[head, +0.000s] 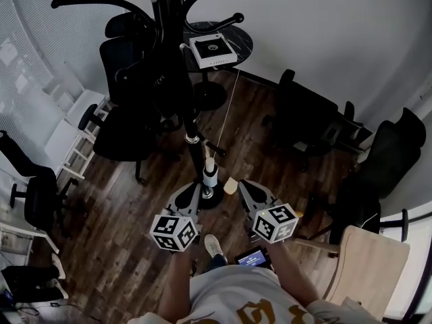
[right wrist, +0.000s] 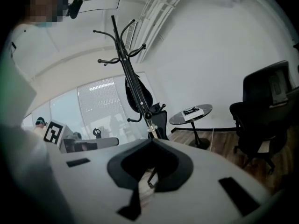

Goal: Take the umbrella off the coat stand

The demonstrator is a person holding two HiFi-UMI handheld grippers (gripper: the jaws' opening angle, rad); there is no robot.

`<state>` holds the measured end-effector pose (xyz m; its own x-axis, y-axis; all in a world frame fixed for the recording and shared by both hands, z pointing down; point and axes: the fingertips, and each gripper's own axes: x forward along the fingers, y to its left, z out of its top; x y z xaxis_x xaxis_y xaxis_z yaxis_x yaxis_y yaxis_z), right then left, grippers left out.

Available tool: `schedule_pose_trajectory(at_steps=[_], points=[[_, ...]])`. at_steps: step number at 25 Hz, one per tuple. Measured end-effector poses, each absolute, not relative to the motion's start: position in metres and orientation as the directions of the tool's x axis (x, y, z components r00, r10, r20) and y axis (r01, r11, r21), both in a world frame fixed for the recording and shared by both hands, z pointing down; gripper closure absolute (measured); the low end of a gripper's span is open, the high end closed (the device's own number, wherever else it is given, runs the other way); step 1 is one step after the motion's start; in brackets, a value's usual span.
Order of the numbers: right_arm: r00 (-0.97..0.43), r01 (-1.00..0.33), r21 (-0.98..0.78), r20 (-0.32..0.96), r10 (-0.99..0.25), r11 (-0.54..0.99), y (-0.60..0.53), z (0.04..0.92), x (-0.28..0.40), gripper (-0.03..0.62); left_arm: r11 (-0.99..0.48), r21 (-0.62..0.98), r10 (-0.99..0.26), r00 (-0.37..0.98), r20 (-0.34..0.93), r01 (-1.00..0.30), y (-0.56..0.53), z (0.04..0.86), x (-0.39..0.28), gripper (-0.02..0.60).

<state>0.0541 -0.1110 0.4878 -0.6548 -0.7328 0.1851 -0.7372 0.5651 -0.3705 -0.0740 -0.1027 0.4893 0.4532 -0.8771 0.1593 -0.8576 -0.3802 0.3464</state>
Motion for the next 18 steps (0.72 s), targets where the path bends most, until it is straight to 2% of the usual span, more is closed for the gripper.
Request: schedule_pose_trajectory(at_steps=[18], points=[[-0.631, -0.772, -0.292, 0.255, -0.733, 0.564, -0.175, 0.507, 0.014, 0.583, -0.460, 0.291, -0.836, 0.520, 0.175, -0.839, -0.182, 0.495, -0.093, 0.561]])
